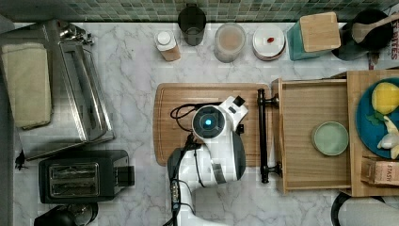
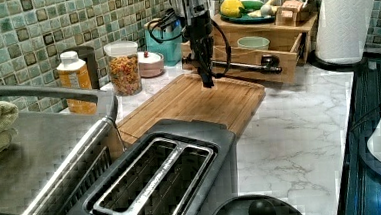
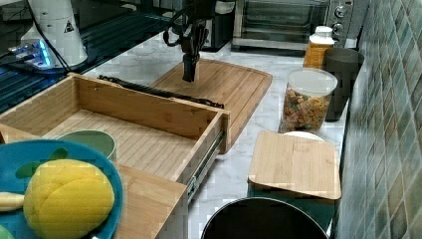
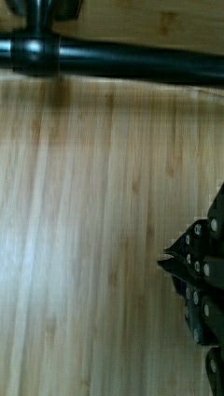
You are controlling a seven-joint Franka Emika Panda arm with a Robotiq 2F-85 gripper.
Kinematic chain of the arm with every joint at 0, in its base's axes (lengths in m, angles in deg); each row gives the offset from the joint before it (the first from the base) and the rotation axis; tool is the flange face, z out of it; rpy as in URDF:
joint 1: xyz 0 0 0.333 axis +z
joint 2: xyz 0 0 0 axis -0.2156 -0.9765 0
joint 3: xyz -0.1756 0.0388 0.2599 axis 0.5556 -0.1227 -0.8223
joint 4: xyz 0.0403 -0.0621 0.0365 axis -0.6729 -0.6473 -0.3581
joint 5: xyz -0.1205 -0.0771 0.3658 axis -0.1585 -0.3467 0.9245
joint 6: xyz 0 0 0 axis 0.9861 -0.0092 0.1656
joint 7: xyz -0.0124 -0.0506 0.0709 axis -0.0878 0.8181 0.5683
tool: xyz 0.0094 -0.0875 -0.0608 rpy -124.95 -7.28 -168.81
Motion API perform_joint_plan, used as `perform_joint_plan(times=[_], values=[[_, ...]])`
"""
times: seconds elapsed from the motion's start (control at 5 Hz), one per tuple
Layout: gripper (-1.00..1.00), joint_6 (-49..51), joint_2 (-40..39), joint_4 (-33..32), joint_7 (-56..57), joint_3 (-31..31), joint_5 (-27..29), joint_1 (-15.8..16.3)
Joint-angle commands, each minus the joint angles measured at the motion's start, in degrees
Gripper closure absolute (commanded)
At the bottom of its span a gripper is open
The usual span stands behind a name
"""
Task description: Close the drawer.
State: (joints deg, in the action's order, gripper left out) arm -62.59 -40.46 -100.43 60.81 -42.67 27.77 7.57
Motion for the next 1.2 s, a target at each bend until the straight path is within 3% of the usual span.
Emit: perform_joint_plan(times=[0.2,0.6,1.0,1.2], values=[[1.00,-3.0,-0.3,1.1,15.8,4.4,1.9,-6.6],[1.00,-7.6,-1.6,0.3,29.2,6.7,6.0,-11.4],[1.00,-2.2,-4.9,6.4,36.7,9.1,10.0,-14.5],[1.00,-5.1,-6.2,7.2,41.4,10.3,12.5,-17.6]])
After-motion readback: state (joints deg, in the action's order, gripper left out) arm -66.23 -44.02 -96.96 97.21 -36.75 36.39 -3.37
